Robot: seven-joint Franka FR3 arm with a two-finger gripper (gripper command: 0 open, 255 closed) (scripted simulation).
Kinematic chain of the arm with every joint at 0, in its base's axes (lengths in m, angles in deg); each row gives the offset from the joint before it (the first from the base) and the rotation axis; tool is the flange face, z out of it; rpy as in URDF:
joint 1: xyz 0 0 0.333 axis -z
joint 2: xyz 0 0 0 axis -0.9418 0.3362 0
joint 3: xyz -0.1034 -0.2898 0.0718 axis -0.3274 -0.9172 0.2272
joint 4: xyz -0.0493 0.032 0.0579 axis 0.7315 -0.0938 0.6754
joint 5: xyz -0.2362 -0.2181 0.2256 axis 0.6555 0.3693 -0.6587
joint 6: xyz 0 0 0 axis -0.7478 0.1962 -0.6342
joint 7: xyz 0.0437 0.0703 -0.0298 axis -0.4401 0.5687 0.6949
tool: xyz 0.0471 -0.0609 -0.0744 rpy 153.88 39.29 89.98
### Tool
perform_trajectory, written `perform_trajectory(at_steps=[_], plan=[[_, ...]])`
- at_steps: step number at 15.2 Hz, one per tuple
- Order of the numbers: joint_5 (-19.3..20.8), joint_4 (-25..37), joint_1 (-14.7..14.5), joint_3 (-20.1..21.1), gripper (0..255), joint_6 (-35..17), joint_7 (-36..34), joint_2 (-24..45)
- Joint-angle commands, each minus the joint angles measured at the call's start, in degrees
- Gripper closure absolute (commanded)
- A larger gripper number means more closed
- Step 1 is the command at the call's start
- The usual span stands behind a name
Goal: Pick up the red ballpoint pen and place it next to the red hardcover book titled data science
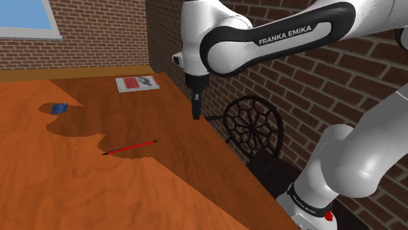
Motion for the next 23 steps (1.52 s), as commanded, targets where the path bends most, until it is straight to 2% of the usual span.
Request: perform_trajectory(at_steps=[1, 8, 15, 23], plan=[[1.61, 1.41, -0.71, 1.26, 0, -2.55, 0.4, 3.44], [9.26, 8.19, -3.23, 4.99, 0, -9.05, 0.88, 15.86], [18.31, 15.87, -7.05, 7.12, 0, -12.85, 0.66, 27.54], [20.97, 14.66, -6.79, 5.9, 0, -17.16, -0.96, 30.95]])
